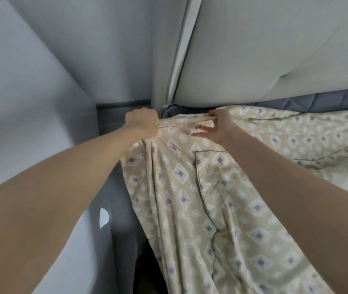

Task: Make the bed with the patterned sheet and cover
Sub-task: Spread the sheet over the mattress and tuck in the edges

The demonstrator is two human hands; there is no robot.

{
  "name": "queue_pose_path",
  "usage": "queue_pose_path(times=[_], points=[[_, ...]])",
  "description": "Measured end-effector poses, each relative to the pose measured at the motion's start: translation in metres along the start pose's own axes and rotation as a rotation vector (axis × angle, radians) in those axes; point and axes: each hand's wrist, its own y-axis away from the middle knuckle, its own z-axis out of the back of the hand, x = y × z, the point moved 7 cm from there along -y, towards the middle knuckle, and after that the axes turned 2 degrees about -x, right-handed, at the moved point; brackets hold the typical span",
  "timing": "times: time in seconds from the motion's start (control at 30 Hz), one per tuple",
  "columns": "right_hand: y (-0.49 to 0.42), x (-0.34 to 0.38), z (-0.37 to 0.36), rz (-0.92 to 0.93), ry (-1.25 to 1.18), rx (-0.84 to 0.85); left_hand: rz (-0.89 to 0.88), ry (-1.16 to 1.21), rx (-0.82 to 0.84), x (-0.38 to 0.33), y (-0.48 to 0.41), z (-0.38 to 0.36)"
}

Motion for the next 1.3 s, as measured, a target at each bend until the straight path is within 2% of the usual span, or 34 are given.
queue_pose_path(times=[0.23,0.4,0.57,0.63,0.73,0.9,1.0,1.13,1.2,1.3], points=[[-0.017,0.009,-0.023,0.004,-0.262,-0.017,-0.029,-0.054,-0.096,0.015,-0.028,0.006],[-0.055,-0.01,-0.028,-0.119,-0.564,-0.022,-0.028,-0.088,-0.147,0.021,-0.048,0.01],[-0.077,-0.025,-0.028,-0.171,-0.68,-0.079,0.037,-0.141,-0.157,0.029,-0.063,-0.02],[-0.075,-0.024,-0.023,-0.129,-0.608,-0.08,0.069,-0.165,-0.171,0.028,-0.07,-0.037],[-0.074,-0.025,-0.028,-0.127,-0.49,0.048,0.14,-0.147,-0.177,0.03,-0.073,-0.054],[-0.065,-0.038,-0.011,-0.119,-0.269,0.05,0.276,0.162,-0.085,0.036,-0.064,-0.077],[-0.048,-0.055,0.02,-0.109,-0.163,-0.057,0.294,0.262,-0.147,0.023,-0.047,-0.08],[-0.007,-0.058,0.089,0.019,-0.104,-0.286,0.2,0.34,-0.242,-0.029,-0.016,-0.069],[0.017,-0.055,0.127,0.119,-0.058,-0.415,0.126,0.392,-0.203,-0.062,-0.002,-0.067],[0.061,-0.045,0.177,0.305,0.151,-0.645,-0.007,0.437,-0.13,-0.11,0.014,-0.066]])
